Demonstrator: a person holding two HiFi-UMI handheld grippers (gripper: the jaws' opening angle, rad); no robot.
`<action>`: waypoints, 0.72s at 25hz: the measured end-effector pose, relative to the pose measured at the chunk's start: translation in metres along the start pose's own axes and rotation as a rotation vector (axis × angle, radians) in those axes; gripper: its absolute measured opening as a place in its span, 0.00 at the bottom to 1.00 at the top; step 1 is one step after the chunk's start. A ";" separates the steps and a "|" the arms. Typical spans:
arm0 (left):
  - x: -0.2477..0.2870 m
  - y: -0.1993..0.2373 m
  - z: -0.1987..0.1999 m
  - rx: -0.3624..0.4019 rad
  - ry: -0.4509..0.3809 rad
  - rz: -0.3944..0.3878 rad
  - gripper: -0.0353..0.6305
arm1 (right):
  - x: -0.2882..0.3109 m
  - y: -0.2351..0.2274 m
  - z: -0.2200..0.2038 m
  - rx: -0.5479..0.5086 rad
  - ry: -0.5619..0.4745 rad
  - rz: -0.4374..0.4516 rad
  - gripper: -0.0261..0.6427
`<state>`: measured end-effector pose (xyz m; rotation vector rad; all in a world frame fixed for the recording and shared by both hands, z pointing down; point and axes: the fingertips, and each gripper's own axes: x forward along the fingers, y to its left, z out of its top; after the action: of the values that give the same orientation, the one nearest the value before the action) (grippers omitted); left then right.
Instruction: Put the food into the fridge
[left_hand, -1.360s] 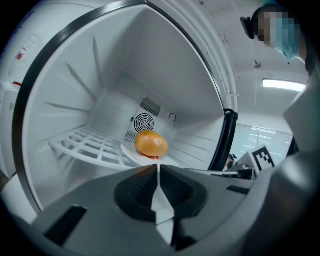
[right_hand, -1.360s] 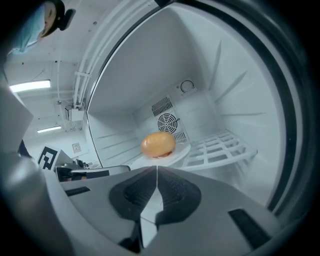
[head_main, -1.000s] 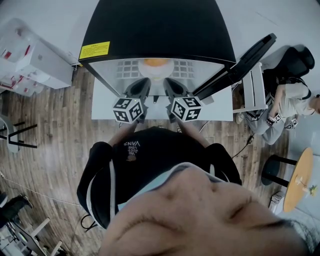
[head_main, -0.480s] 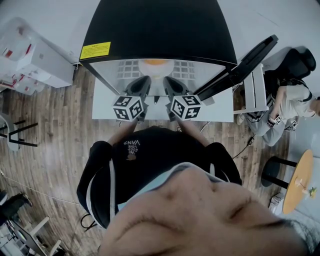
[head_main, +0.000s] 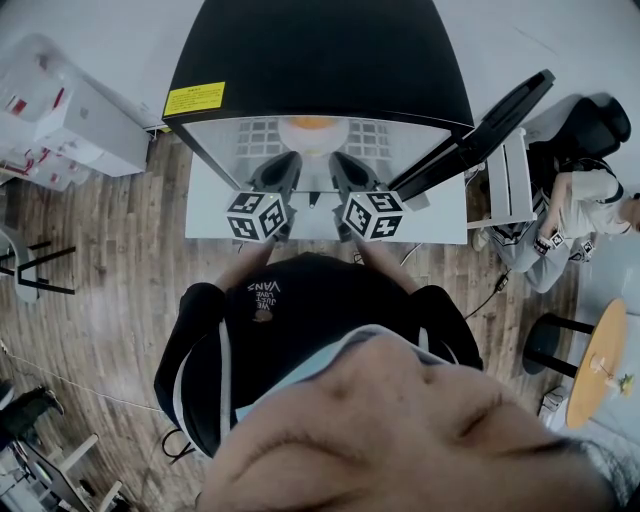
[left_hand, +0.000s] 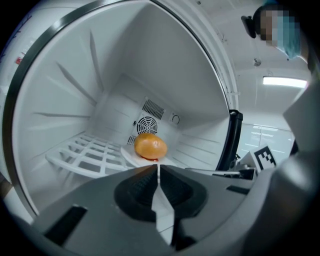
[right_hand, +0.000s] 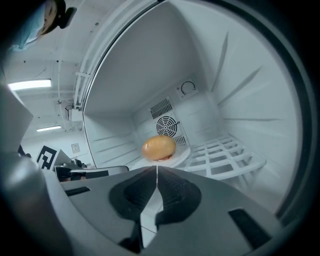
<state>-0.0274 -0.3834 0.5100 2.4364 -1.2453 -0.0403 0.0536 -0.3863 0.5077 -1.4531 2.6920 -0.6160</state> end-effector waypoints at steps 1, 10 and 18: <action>-0.001 0.000 0.000 0.001 -0.001 -0.001 0.09 | -0.001 0.001 0.000 -0.004 0.000 -0.001 0.07; -0.016 -0.006 -0.003 0.013 -0.003 -0.014 0.09 | -0.012 0.010 -0.004 -0.025 0.003 -0.020 0.07; -0.033 -0.011 -0.006 0.004 -0.008 -0.024 0.09 | -0.026 0.021 -0.009 -0.030 -0.004 -0.039 0.06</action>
<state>-0.0380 -0.3499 0.5064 2.4569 -1.2205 -0.0548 0.0501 -0.3522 0.5039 -1.5164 2.6878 -0.5765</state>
